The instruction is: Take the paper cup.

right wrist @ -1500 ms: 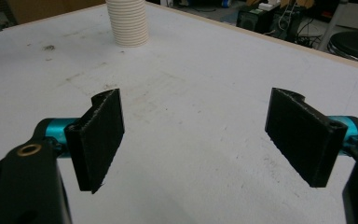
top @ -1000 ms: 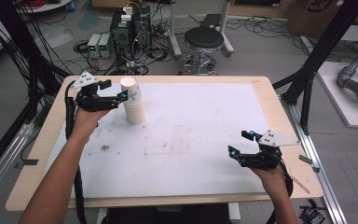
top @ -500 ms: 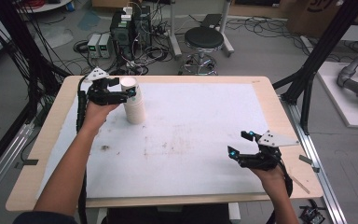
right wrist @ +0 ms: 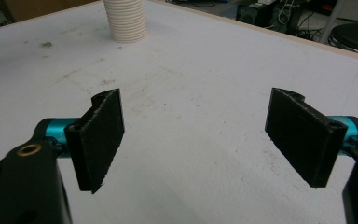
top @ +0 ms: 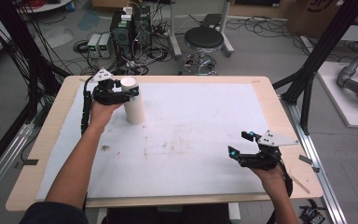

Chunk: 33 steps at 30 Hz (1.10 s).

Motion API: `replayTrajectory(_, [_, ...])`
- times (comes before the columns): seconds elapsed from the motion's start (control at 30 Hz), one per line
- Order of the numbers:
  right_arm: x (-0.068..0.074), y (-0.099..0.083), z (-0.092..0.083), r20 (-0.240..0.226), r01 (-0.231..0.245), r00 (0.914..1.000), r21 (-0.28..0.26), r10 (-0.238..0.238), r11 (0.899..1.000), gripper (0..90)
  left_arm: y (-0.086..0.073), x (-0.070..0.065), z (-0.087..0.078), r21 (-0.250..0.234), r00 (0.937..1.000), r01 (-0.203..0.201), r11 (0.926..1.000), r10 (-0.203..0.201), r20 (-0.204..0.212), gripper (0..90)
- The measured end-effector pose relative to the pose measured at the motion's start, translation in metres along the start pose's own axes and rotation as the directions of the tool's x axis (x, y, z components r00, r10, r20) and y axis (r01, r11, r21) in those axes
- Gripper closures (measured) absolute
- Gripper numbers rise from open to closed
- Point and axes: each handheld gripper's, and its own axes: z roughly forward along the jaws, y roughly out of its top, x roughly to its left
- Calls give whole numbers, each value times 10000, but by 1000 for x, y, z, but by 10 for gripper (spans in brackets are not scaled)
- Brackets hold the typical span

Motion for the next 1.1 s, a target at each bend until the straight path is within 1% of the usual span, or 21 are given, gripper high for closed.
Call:
replayTrajectory(0.13, [0,0,0,8,-52,10000,2,52,10000,199,2,-2,-1,-143,9999,-127,9998,127,23,316])
replayTrajectory(0.2, [0,0,0,11,-54,10000,4,54,10000,199,4,-2,-6,-414,9998,-181,9990,181,4,320])
replayTrajectory(0.23, [0,0,0,5,-67,10000,-5,67,10000,199,4,-2,-6,-414,9998,-181,9990,181,4,322])
replayTrajectory(0.27, [0,0,0,-3,-18,10000,-30,18,10000,199,7,-2,-10,-625,9999,-162,9979,163,19,324])
replayTrajectory(0.37, [0,1,0,1,-26,10000,-13,26,10000,199,11,-2,-15,-657,9998,-172,9977,178,77,328])
replayTrajectory(0.47, [1,1,0,1,5,10000,-34,-5,10000,199,21,-3,-23,-875,9995,-280,9958,293,135,332])
replayTrajectory(0.53, [1,1,0,11,3,10000,-25,-3,10000,199,29,-4,-29,-1165,9994,-308,9927,327,145,335])
replayTrajectory(0.57, [1,1,0,-2,-25,10000,-6,25,10000,199,36,-5,-35,-1508,9995,-258,9882,285,162,338])
replayTrajectory(0.63, [2,1,1,-6,-47,10000,-6,47,10000,199,42,-7,-40,-1737,9993,-255,9845,300,230,339])
replayTrajectory(0.67, [2,1,1,-6,-47,10000,-6,47,10000,199,42,-7,-40,-1737,9993,-255,9845,300,230,340])
replayTrajectory(0.7, [2,2,1,-34,-41,10000,1,41,10000,199,45,-8,-43,-1833,9992,-278,9827,326,235,341])
replayTrajectory(0.73, [2,2,1,-20,-21,10000,-13,21,10000,199,51,-10,-48,-2006,9991,-343,9791,385,167,341])
replayTrajectory(0.77, [3,2,1,-33,-54,10000,-1,54,10000,199,51,-10,-48,-2006,9991,-343,9791,385,167,342])
replayTrajectory(0.8, [3,2,1,-33,0,10000,-10,0,10000,199,56,-11,-53,-2200,9990,-364,9748,412,173,342])
replayTrajectory(0.83, [3,2,1,-38,13,10000,-4,-13,10000,199,57,-12,-56,-2280,9990,-404,9728,440,110,343])
replayTrajectory(0.87, [3,2,1,-38,13,10000,-4,-13,10000,199,57,-12,-56,-2280,9990,-404,9728,440,110,343])
replayTrajectory(0.93, [3,2,1,-56,-28,10000,-4,28,10000,199,59,-13,-61,-2381,9990,-388,9705,432,132,344])
replayTrajectory(0.97, [3,2,1,-61,-20,10000,-24,20,10000,199,59,-14,-65,-2500,9989,-337,9676,408,232,343])
replayTrajectory(1.0, [3,2,1,-71,-28,10000,-24,28,10000,199,59,-14,-65,-2500,9989,-337,9676,408,232,343])
replayTrajectory(1.03, [3,3,2,-82,-17,10000,-42,16,10000,199,60,-16,-71,-2559,9984,-324,9662,433,371,343])
replayTrajectory(1.1, [4,3,2,-118,-57,9999,-10,57,10000,199,61,-17,-74,-2606,9980,-337,9649,463,422,343])
